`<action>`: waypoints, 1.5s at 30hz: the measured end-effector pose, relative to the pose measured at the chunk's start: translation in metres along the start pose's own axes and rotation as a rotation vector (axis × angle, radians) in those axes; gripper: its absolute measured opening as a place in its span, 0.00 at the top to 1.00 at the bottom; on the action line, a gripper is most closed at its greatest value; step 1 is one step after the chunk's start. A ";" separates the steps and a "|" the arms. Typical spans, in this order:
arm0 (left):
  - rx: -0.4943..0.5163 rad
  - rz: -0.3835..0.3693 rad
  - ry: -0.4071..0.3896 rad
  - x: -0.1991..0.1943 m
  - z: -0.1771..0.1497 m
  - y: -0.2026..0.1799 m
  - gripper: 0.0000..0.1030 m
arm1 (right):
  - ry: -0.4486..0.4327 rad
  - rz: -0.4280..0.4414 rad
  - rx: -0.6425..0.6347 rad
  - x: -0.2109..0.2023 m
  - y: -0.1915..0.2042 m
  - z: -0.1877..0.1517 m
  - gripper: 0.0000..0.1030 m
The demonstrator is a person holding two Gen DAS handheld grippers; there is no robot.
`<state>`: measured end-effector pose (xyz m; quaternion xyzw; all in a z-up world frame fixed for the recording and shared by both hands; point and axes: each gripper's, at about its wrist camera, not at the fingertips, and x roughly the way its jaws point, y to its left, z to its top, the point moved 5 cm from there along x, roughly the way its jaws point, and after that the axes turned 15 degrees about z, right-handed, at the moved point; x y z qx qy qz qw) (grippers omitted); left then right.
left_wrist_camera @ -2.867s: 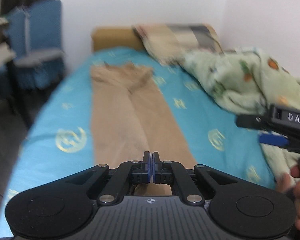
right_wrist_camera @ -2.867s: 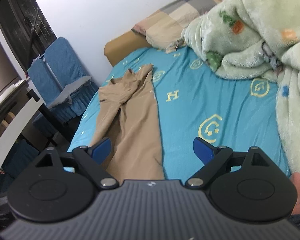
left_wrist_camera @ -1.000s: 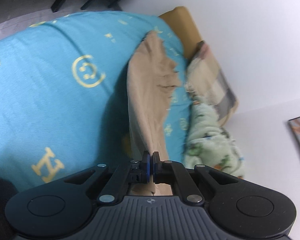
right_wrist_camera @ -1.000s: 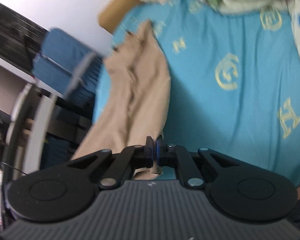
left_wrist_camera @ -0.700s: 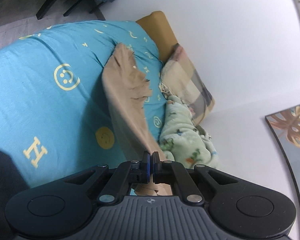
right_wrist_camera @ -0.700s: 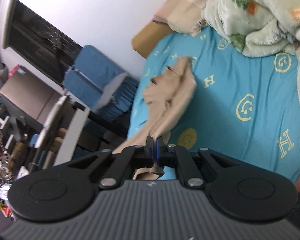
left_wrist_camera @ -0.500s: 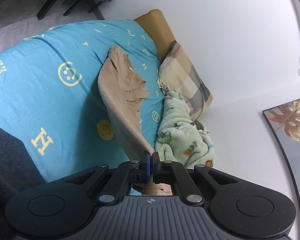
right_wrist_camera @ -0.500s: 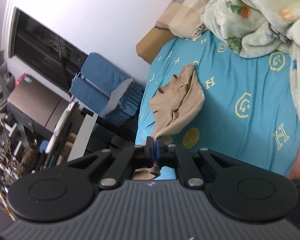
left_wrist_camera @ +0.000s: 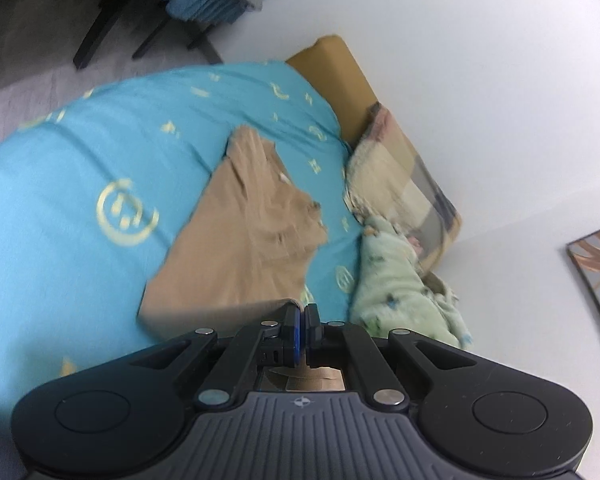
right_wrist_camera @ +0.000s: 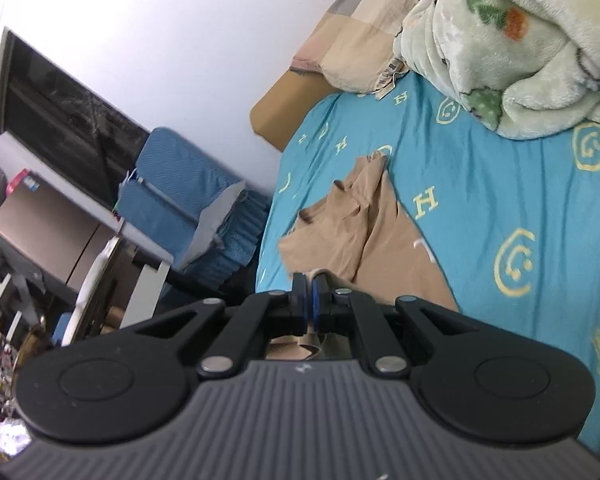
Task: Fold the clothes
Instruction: 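Lift the hem with the left gripper and fold it toward the collar, then open the left gripper to release the folded hem and withdraw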
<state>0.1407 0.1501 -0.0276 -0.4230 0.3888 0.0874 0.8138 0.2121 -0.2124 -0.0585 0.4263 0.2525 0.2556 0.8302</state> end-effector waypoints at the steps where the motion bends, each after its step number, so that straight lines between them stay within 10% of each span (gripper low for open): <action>1: 0.012 0.007 -0.018 0.013 0.007 -0.003 0.98 | -0.001 -0.008 -0.008 0.011 -0.005 0.003 0.94; 9: 0.223 0.106 -0.149 0.121 0.044 -0.018 0.98 | 0.027 -0.103 -0.187 0.108 -0.060 0.015 0.94; 20: 0.430 0.253 -0.136 0.206 0.049 -0.002 0.96 | 0.140 -0.202 -0.392 0.176 -0.097 0.007 0.92; 23: 0.512 0.288 -0.150 0.199 0.044 -0.009 0.80 | 0.155 -0.204 -0.430 0.174 -0.090 0.003 0.86; 24: 0.534 0.287 -0.161 0.194 0.042 -0.013 0.60 | 0.169 -0.208 -0.434 0.173 -0.087 0.001 0.80; 26: 0.558 0.271 -0.193 0.181 0.037 -0.020 0.37 | 0.173 -0.194 -0.446 0.166 -0.078 -0.004 0.21; 27: 0.571 0.263 -0.213 0.173 0.034 -0.024 0.32 | 0.154 -0.190 -0.459 0.161 -0.072 -0.007 0.13; 45: 0.720 0.209 -0.412 0.030 -0.057 -0.033 0.08 | -0.022 -0.196 -0.613 0.034 0.006 -0.036 0.14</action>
